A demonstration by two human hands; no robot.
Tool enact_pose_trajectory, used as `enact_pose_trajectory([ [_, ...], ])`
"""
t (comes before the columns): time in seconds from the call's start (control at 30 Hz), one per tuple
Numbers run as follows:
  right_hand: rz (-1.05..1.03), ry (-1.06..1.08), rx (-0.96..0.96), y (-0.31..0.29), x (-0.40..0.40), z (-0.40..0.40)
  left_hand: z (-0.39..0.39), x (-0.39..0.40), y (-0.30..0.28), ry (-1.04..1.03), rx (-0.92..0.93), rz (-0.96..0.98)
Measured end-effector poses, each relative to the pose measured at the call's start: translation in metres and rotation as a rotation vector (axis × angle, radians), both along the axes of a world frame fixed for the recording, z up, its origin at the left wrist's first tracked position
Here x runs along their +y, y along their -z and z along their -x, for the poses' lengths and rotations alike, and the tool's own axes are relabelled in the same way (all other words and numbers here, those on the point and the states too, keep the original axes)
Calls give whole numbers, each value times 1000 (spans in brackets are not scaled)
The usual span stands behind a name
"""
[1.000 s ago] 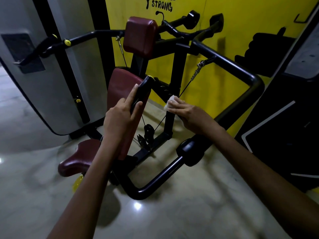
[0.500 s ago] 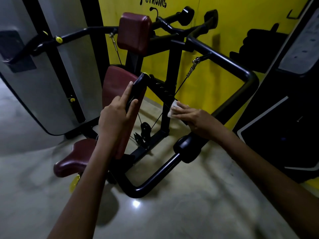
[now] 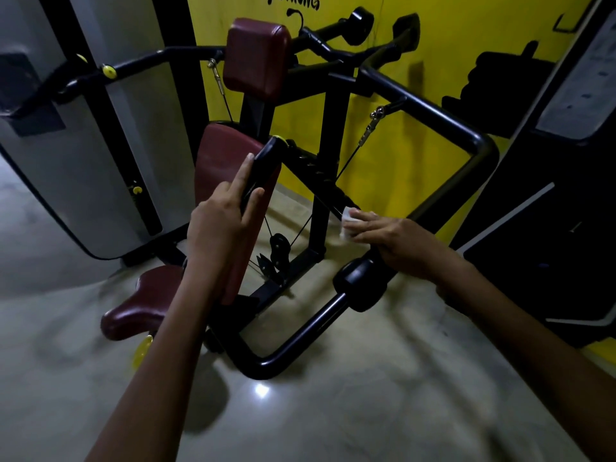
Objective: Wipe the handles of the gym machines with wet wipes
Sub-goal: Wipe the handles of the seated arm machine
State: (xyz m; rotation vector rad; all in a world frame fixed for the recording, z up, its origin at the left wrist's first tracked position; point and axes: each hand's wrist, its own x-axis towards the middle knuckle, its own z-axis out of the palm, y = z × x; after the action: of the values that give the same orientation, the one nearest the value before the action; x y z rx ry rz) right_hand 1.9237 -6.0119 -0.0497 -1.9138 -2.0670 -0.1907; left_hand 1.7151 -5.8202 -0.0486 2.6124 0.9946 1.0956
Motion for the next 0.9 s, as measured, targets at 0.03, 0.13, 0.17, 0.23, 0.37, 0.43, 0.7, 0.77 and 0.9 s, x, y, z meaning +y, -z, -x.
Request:
enact_pose_trajectory([
  [0.03, 6, -13, 16, -2, -4, -4, 0, 0, 0, 0, 2, 0],
  [0.13, -23, -34, 96, -5, -8, -10, 0, -1, 0, 1, 2, 4],
  [0.17, -33, -19, 100, -5, -8, -8, 0, -1, -1, -2, 4, 7],
  [0.23, -39, 8, 60, -3, -7, -1, 0, -2, -1, -7, 2, 7],
  [0.37, -13, -31, 25, -3, -17, -2, -1, -1, -1, 4, 4, 3],
  [0.43, -50, 9, 64, -8, -18, -7, -1, -1, -1, 8, 3, 10],
  [0.7, -50, -37, 67, -3, -17, -3, -2, 0, 1, 0, 5, 8],
  [0.77, -76, -16, 112, -8, -16, -7, -2, 0, 1, -2, 8, 6],
  [0.9, -107, 48, 144, -2, -2, 1, -2, -3, 0, -26, 8, 17],
])
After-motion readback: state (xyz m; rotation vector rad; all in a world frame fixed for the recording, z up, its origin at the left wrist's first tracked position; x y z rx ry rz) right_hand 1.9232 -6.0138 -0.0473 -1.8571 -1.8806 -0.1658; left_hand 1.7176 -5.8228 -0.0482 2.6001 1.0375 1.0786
